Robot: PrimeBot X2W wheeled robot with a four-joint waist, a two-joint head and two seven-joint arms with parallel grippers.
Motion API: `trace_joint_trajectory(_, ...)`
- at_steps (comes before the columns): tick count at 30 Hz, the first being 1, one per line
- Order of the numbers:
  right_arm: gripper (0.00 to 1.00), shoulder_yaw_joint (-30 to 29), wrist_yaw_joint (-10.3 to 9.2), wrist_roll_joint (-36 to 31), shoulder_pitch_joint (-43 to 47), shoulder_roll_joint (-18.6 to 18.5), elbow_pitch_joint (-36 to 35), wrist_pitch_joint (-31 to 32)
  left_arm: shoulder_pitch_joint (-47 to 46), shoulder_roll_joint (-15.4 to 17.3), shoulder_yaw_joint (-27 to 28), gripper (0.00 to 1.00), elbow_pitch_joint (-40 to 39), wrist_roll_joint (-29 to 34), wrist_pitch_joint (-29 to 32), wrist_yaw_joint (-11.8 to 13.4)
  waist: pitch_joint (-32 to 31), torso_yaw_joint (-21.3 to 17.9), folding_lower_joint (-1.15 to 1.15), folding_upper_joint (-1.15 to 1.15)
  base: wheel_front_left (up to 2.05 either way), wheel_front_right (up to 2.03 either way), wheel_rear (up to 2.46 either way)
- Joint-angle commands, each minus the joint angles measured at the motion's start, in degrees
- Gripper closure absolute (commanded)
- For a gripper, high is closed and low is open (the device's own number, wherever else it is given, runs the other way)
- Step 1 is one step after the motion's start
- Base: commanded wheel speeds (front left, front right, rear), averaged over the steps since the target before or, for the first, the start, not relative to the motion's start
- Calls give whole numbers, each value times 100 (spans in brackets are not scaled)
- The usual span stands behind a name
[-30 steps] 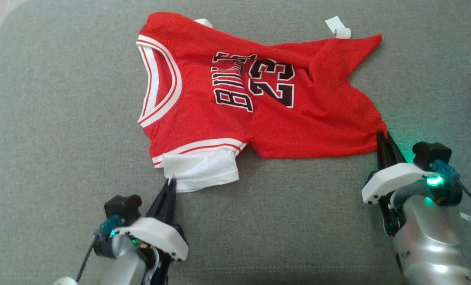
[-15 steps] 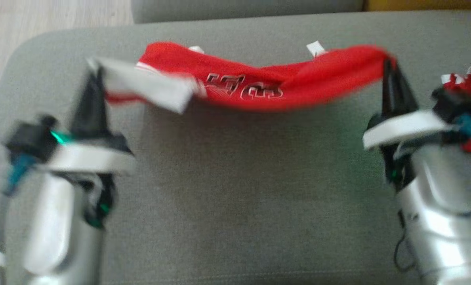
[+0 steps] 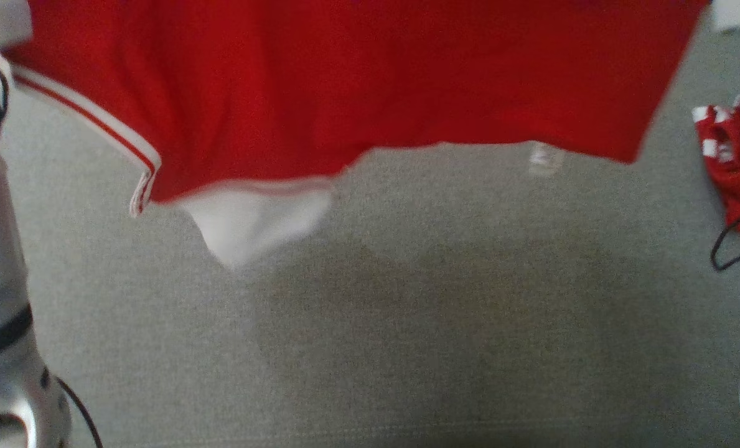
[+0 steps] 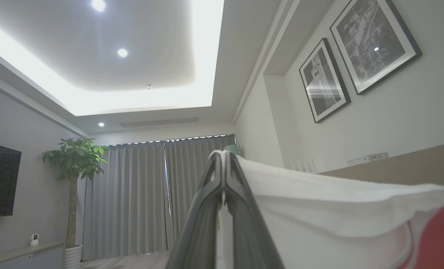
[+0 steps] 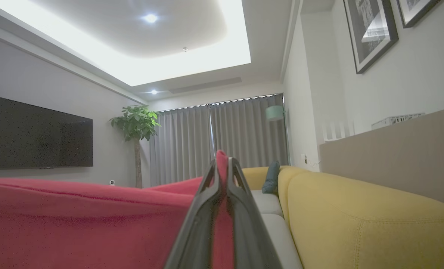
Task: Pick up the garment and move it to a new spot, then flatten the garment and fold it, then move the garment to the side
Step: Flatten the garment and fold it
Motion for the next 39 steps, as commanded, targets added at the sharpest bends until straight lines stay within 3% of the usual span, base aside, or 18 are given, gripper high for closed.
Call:
trace_joint_trajectory(1,100,-25,37,17,-270,21,-140,144,-365,275,80,100,-13,86,82,-17,311,64,0,0,0,0,0)
trace_joint_trajectory(7,100,-88,37,-432,-1146,76,509,216,-1248,132,-284,100,1143,286,31,39,1038,202,0,0,0,0,0)
trace_joint_trajectory(12,100,-280,37,-1044,-2233,271,1457,-479,-2323,89,-382,100,2131,592,-269,334,1474,214,0,0,0,0,0)
trace_joint_trajectory(16,100,-521,37,-1407,-2864,369,1952,-884,-2955,99,-389,100,2356,735,-352,514,1636,204,0,0,0,0,0)
trace_joint_trajectory(20,100,-811,37,-1714,-3240,349,2474,-1066,-3279,38,-445,100,2254,754,-366,523,1744,255,0,0,0,0,0)
trace_joint_trajectory(23,100,-897,37,-1793,-3128,309,2782,-1113,-2956,-11,-402,100,2161,659,-368,510,1771,283,0,0,0,0,0)
trace_joint_trajectory(27,100,-519,37,-1673,-2621,341,3153,-1128,-2073,-185,-334,100,2060,470,-369,456,1787,290,0,0,0,0,0)
trace_joint_trajectory(33,100,158,37,-919,-1317,432,3478,-1133,-216,-679,-105,100,1866,201,-369,470,1591,245,0,0,0,0,0)
trace_joint_trajectory(39,100,701,37,-32,90,374,3281,-1042,1512,-1002,22,100,1836,32,-369,461,1192,181,0,0,0,0,0)
